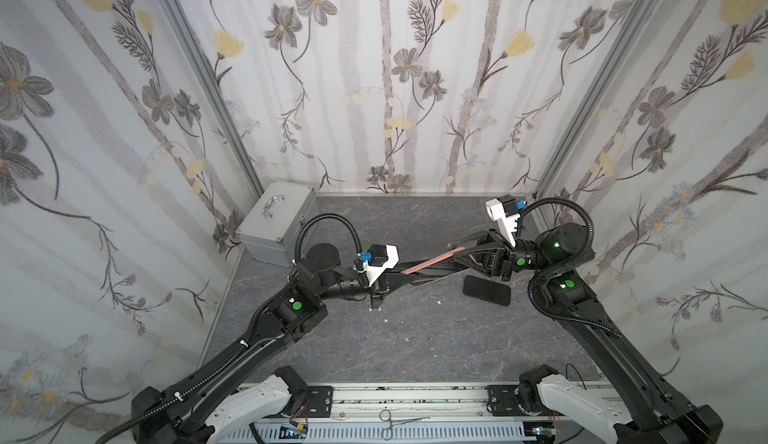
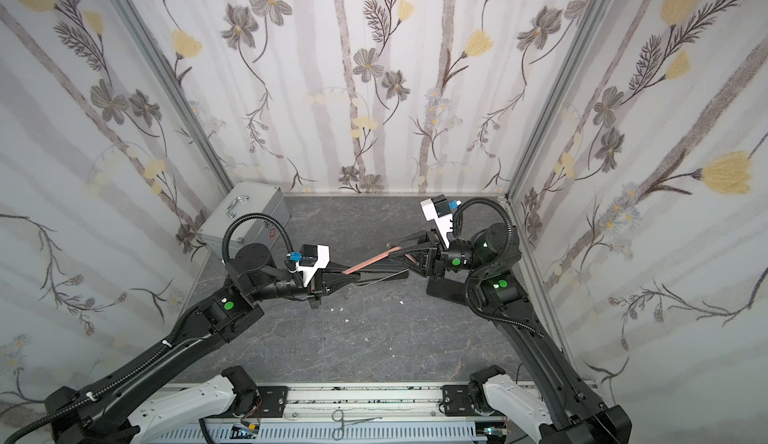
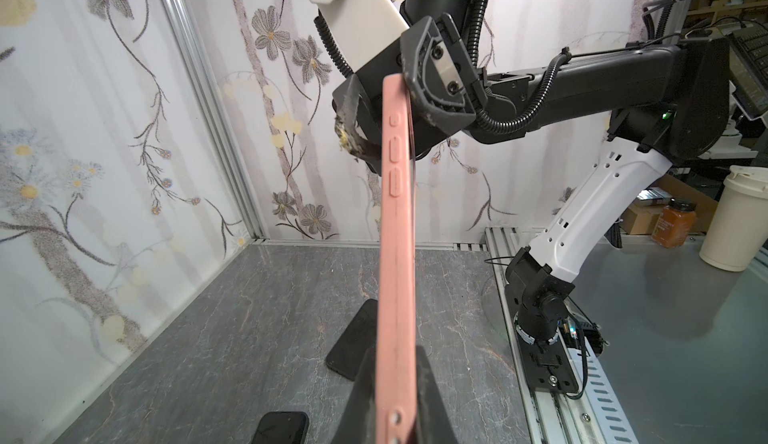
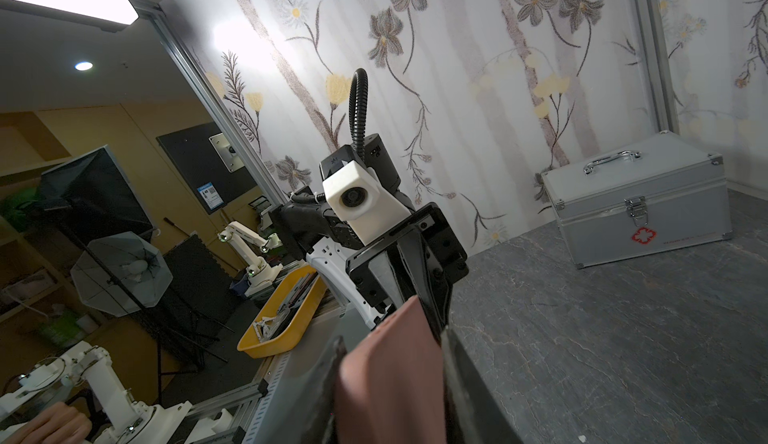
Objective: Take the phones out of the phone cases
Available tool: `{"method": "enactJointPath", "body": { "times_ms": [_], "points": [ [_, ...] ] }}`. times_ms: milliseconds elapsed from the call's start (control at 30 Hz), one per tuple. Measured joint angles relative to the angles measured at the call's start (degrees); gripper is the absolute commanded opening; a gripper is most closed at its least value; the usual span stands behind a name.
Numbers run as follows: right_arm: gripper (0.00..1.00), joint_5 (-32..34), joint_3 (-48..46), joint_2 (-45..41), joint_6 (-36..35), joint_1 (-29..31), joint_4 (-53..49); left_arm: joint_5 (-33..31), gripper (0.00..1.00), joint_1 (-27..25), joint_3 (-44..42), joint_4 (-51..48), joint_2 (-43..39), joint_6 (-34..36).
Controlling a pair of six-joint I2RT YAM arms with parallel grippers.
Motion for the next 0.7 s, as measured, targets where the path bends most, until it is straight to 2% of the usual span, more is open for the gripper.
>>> {"method": "enactJointPath", "body": {
  "times_ms": [700],
  "points": [
    [0.36,0.98,-1.27,0.70,0.55,-0.02,4.26,-3.32,0.00,-0.11,2.80,-3.48,1.29,7.98]
  ]
}}
